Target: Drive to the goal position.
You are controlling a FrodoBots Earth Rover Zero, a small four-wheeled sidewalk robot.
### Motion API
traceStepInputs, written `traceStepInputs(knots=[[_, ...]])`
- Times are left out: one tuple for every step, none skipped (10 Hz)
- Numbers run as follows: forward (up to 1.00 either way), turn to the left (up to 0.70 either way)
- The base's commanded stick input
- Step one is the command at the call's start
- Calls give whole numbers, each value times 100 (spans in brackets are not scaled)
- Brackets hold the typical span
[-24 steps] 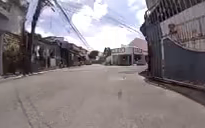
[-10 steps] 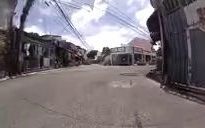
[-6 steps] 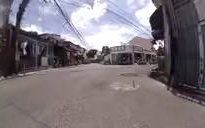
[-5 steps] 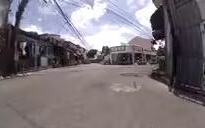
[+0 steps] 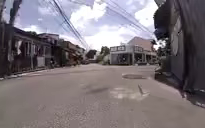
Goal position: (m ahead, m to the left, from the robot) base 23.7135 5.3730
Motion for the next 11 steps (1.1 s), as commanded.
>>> traceStepInputs(knots=[[70,0],[70,0],[70,0],[70,0],[70,0],[70,0],[70,0],[70,0],[70,0],[70,0],[70,0]])
